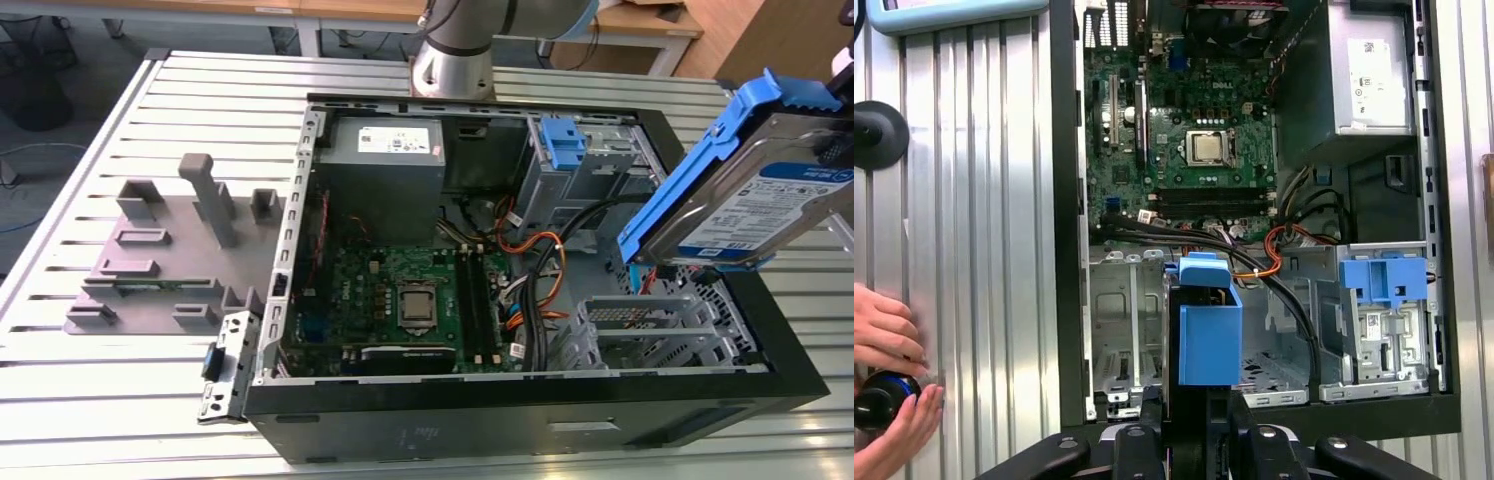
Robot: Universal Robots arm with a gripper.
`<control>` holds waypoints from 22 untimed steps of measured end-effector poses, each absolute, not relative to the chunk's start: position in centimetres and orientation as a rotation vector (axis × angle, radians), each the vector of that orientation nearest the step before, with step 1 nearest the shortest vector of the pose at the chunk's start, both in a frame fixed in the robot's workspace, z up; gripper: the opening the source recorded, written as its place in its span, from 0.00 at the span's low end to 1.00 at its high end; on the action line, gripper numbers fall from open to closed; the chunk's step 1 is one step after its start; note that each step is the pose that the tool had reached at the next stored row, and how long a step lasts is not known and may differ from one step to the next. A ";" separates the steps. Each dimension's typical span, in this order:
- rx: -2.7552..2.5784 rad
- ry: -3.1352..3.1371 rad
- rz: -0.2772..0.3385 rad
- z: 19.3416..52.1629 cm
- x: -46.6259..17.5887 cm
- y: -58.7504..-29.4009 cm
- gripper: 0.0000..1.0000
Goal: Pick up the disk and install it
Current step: 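Pick up the disk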
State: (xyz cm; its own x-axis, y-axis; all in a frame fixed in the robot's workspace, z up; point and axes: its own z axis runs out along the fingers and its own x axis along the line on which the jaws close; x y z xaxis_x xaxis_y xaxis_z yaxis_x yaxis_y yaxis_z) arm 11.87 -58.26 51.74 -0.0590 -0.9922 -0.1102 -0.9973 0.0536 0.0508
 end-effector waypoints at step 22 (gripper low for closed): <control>-2.125 2.249 0.171 51.7 11.9 -58.3 0.35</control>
State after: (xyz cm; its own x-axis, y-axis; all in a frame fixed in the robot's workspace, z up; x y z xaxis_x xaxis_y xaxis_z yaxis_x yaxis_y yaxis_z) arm 11.87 -58.33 51.71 -0.0590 -0.9925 -0.1067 -0.9973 0.0538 0.0506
